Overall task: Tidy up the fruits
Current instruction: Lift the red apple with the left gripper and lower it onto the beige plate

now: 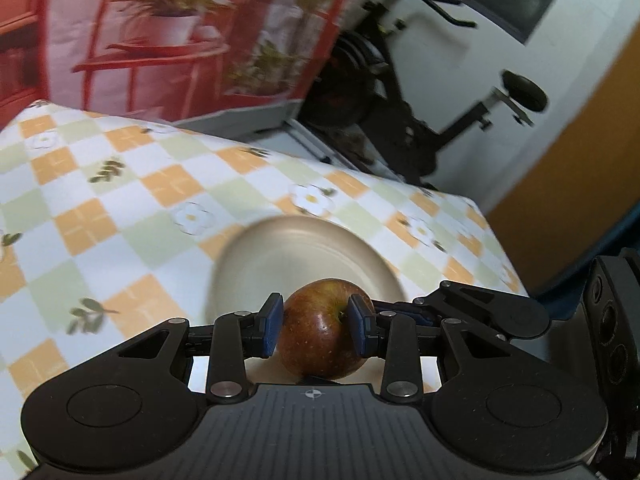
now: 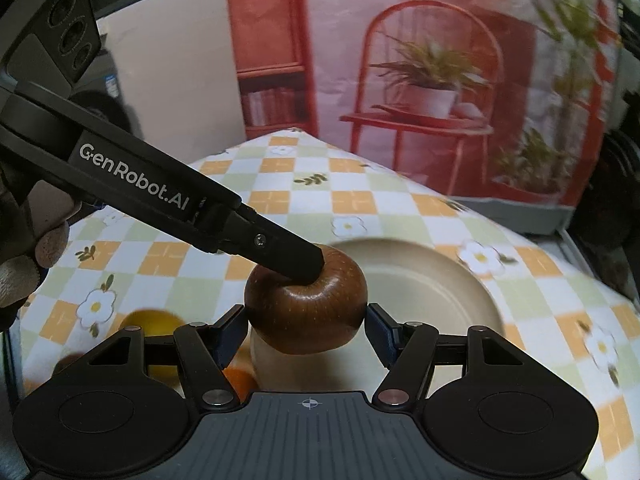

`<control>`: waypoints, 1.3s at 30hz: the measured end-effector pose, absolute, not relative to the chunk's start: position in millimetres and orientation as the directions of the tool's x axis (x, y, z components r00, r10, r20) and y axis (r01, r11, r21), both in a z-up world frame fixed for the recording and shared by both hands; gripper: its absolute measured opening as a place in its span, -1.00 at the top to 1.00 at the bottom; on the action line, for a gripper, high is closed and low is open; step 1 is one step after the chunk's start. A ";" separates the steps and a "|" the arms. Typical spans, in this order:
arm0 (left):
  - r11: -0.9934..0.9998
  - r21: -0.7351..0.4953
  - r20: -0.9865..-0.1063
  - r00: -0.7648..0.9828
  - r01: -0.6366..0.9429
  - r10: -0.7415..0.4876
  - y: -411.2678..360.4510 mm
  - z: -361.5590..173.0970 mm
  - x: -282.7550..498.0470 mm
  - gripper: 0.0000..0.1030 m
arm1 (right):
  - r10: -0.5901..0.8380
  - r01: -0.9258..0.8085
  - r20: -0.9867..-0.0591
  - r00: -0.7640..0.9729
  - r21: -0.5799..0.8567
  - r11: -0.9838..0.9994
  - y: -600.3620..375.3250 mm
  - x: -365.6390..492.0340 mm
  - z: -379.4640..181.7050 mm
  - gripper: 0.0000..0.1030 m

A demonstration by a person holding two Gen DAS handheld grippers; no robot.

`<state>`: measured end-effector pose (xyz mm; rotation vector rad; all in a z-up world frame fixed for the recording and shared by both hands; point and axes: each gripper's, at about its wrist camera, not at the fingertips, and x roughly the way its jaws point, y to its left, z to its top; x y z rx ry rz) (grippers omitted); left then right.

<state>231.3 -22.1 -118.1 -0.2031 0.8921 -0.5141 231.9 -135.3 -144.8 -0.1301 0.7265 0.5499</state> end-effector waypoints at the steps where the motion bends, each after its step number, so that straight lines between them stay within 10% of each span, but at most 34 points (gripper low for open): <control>1: 0.866 -0.377 -0.691 0.522 0.329 -0.500 -18.0 -119.7 235.5 0.27 | 0.432 -0.526 -0.664 0.610 0.068 0.848 -129.5 238.3 -146.5 -0.17; 39: 0.912 -0.258 -0.732 0.551 0.320 -0.401 -23.5 -150.8 252.4 0.25 | 0.359 -0.426 -0.684 0.635 0.078 0.901 -140.2 248.1 -170.8 -0.24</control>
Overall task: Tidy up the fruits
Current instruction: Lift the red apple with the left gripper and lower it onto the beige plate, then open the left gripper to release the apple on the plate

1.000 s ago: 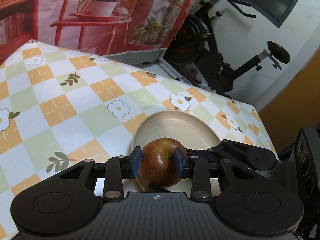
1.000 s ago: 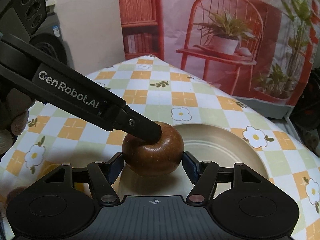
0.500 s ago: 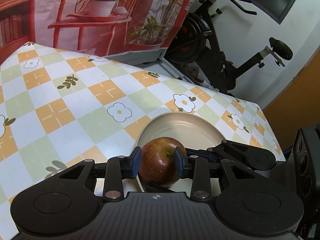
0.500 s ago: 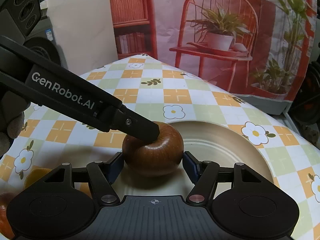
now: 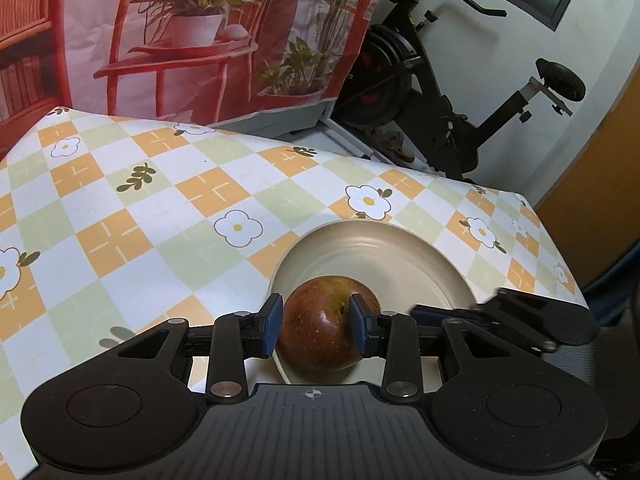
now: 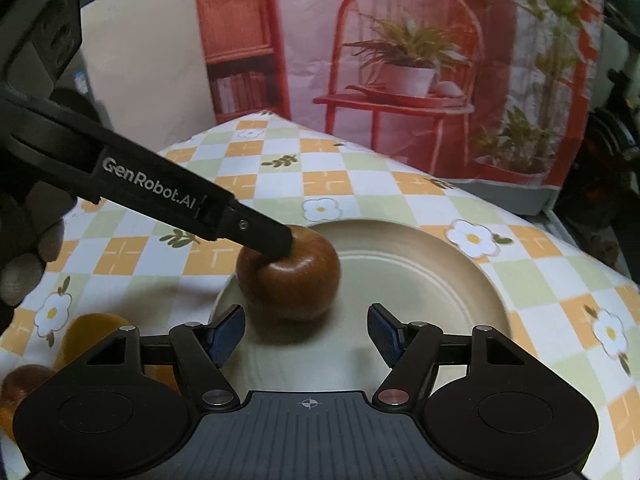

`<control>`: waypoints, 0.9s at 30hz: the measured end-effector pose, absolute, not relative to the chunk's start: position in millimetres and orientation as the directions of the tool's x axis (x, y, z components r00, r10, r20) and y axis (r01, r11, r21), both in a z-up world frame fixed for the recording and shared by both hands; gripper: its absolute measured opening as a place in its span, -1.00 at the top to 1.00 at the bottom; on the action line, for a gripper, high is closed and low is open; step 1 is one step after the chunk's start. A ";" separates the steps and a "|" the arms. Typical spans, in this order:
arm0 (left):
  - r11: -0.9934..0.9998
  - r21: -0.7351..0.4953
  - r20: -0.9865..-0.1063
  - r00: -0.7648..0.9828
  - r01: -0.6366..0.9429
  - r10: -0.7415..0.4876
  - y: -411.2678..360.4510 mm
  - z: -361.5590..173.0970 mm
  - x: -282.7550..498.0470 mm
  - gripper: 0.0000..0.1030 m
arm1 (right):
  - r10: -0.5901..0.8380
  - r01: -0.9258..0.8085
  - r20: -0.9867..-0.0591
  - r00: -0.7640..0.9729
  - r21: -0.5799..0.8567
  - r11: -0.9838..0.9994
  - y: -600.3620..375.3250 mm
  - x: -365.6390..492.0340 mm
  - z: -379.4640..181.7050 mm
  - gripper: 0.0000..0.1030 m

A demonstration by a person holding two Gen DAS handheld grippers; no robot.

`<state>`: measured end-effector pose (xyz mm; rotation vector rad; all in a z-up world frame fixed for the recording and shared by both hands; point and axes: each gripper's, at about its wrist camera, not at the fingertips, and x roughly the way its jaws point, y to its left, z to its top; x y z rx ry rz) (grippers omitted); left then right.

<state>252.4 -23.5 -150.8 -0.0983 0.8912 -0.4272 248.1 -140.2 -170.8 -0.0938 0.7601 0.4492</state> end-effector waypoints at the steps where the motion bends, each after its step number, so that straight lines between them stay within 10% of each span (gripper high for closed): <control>1: 0.913 -0.252 -0.733 0.553 0.320 -0.396 -24.1 -150.4 251.7 0.25 | 0.354 -0.409 -0.677 0.645 0.085 0.908 -144.5 243.3 -168.1 -0.24; 27: 0.930 -0.205 -0.645 0.672 0.306 -0.364 17.8 -107.8 143.8 0.26 | 0.266 -0.206 -0.580 0.770 0.168 0.964 -174.6 120.5 -142.0 -0.11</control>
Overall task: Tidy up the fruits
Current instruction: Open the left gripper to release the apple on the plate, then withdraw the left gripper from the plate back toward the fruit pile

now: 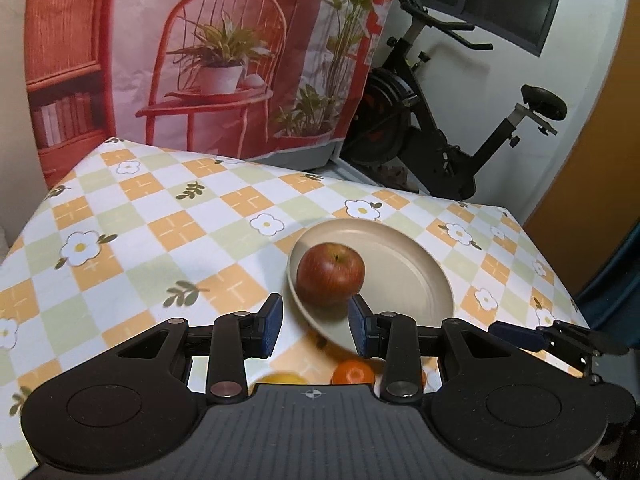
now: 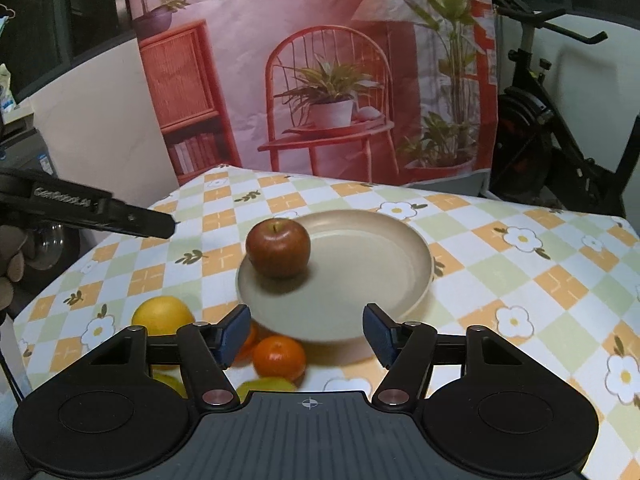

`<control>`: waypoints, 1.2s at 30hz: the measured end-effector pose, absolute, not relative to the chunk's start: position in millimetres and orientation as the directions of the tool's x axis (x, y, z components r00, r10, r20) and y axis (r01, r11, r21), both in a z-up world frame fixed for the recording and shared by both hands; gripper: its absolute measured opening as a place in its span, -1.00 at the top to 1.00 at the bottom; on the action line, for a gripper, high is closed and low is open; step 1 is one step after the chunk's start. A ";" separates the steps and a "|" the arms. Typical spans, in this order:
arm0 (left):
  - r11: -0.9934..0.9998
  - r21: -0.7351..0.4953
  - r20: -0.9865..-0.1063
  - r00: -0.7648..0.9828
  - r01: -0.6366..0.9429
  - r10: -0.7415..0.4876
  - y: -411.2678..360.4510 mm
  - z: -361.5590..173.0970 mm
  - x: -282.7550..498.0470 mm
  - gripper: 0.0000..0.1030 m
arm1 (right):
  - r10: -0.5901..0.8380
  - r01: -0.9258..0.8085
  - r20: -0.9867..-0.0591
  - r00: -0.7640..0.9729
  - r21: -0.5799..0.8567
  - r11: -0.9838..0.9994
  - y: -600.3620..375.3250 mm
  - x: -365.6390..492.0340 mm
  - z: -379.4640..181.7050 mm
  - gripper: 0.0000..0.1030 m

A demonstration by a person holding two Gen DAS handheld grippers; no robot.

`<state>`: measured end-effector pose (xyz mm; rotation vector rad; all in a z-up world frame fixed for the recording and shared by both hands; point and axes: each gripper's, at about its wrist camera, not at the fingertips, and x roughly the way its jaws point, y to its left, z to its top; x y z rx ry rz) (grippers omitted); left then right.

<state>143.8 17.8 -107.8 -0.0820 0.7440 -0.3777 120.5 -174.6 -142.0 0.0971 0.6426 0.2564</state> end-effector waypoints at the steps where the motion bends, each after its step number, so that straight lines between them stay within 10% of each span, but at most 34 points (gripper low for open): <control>1: 0.931 -0.199 -0.644 0.676 0.305 -0.359 20.1 -107.4 139.0 0.26 | 0.268 -0.207 -0.580 0.770 0.169 0.963 -173.4 117.6 -142.6 -0.08; 36: 0.935 -0.180 -0.657 0.670 0.305 -0.345 31.4 -120.7 93.1 0.26 | 0.299 -0.248 -0.618 0.727 0.170 0.954 -154.3 89.2 -155.6 0.23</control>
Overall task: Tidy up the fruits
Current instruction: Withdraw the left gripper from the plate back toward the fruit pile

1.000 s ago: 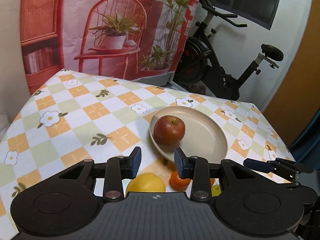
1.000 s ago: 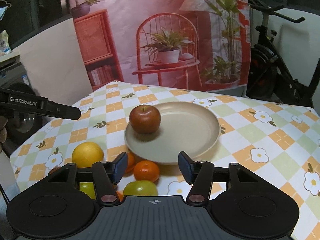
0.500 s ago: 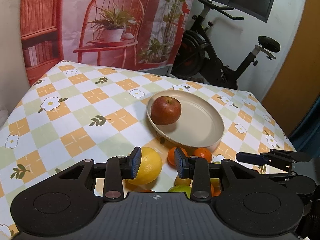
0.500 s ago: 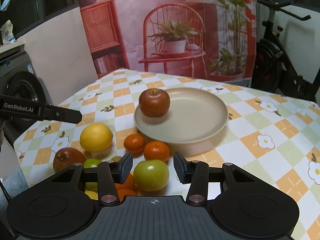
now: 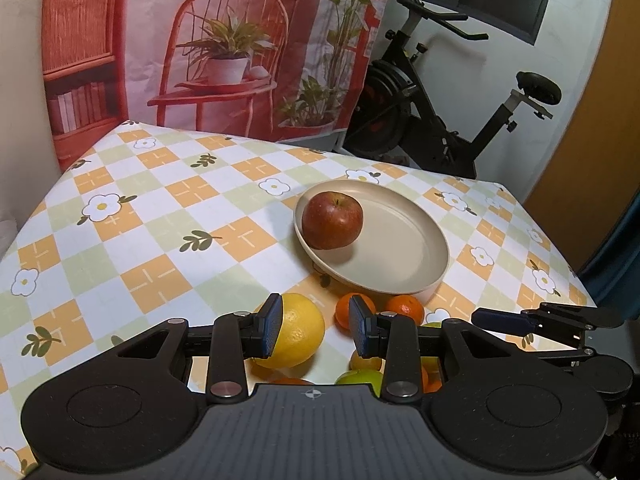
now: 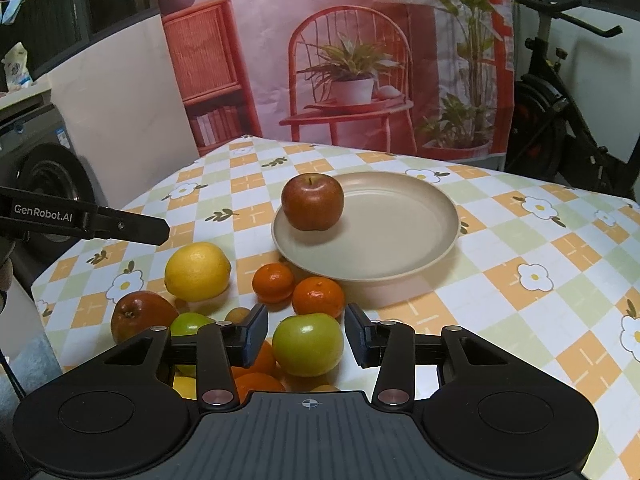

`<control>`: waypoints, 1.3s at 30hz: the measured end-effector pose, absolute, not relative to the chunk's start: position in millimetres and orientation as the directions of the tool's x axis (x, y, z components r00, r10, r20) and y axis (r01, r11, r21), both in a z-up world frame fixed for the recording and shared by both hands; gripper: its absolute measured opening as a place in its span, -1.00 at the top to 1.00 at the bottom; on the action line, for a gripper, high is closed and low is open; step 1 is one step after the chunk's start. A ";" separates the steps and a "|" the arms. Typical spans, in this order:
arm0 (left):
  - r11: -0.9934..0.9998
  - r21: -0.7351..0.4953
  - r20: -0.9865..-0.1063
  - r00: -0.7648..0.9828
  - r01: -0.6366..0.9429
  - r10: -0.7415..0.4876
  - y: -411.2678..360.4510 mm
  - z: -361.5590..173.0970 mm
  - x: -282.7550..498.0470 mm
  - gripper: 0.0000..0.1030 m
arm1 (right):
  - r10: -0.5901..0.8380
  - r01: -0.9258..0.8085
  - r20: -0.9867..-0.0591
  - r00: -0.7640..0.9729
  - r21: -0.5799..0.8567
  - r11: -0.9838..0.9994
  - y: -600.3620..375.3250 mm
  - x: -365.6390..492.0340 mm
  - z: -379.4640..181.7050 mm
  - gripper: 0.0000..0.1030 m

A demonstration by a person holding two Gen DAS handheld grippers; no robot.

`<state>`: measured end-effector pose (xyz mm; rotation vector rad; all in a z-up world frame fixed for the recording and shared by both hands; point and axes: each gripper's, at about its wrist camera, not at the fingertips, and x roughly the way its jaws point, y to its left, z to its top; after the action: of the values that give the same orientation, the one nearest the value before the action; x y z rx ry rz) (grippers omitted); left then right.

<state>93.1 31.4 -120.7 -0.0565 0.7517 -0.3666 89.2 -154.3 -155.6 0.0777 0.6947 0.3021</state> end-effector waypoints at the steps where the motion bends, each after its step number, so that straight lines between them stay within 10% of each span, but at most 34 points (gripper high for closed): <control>1: 0.936 -0.180 -0.657 0.671 0.303 -0.343 32.0 -120.8 93.3 0.26 | 0.298 -0.246 -0.618 0.728 0.170 0.954 -154.2 88.7 -155.3 0.23; 39: 0.945 -0.163 -0.663 0.677 0.285 -0.319 35.5 -121.7 94.3 0.26 | 0.291 -0.223 -0.609 0.738 0.187 0.957 -162.3 87.0 -156.2 0.28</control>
<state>94.3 35.5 -121.7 -0.0478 0.7546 -0.3395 87.0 -162.3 -156.2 0.1043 0.6854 0.2825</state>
